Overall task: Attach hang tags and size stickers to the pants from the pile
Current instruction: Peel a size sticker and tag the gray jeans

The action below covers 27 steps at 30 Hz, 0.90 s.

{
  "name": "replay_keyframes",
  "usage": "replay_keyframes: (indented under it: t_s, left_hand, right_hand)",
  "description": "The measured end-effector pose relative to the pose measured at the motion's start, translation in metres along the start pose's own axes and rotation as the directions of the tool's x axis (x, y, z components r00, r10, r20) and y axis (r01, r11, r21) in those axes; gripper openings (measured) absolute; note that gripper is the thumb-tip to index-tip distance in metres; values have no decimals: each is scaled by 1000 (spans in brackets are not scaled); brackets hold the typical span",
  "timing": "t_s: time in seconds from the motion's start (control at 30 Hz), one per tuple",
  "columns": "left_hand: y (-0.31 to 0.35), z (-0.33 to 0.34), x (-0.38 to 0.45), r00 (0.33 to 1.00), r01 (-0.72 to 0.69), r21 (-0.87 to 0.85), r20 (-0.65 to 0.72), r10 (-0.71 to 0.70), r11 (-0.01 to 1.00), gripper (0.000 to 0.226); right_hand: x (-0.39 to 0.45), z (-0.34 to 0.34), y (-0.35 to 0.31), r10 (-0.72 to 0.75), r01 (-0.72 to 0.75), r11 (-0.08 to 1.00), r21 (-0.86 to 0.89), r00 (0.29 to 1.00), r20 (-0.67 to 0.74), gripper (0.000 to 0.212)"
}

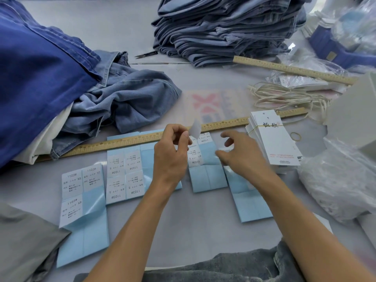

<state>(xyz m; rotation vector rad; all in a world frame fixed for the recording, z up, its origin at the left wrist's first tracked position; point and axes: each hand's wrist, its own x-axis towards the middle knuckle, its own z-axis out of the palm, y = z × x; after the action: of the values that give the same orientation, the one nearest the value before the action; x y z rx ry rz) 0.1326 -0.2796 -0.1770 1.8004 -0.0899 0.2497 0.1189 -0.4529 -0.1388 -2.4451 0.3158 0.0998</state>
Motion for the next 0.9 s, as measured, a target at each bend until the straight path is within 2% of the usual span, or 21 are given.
replay_keyframes:
  t_s: [0.1, 0.17, 0.23, 0.33, 0.4, 0.47, 0.6, 0.7, 0.8, 0.9]
  left_hand:
    - [6, 1, -2, 999, -52, 28, 15, 52, 998, 14]
    - [10, 3, -3, 996, -89, 54, 35, 87, 995, 14]
    - [14, 4, -5, 993, -111, 74, 58, 106, 991, 12]
    - [20, 1, -11, 985, -134, 107, 119, 121, 985, 16]
    - [24, -2, -16, 980, -146, 139, 152, 124, 980, 18]
    - [30, -4, -21, 975, -164, 177, 177, 133, 970, 18]
    - [42, -2, -30, 966, -182, 224, 225, 131, 958, 16]
    - [49, -2, -36, 960, -203, 242, 241, 143, 949, 16]
    - [55, -1, -40, 953, -220, 261, 264, 149, 940, 15]
    - [63, 0, -44, 949, -229, 288, 280, 147, 930, 15]
  right_hand:
    - [-1, -38, 0, -195, 187, 981, -59, 960, -199, 25]
    - [-1, -63, 6, -283, 273, 959, -73, 928, -242, 28]
    - [-5, -82, 18, -300, 285, 952, -108, 938, -171, 46]
    - [-20, -93, 47, -266, 269, 894, -359, 962, 59, 85]
    - [-34, -91, 68, -218, 269, 825, -497, 963, 158, 96]
    - [-44, -89, 85, -241, 282, 807, -519, 959, 147, 85]
    - [-50, -90, 91, -288, 288, 833, -473, 955, 73, 48]
    - [-54, -93, 86, -319, 296, 809, -508, 947, 44, 40]
    - [-58, -98, 81, -382, 286, 792, -540, 921, -72, 35]
    - [-56, -101, 77, -381, 271, 807, -525, 918, -113, 12]
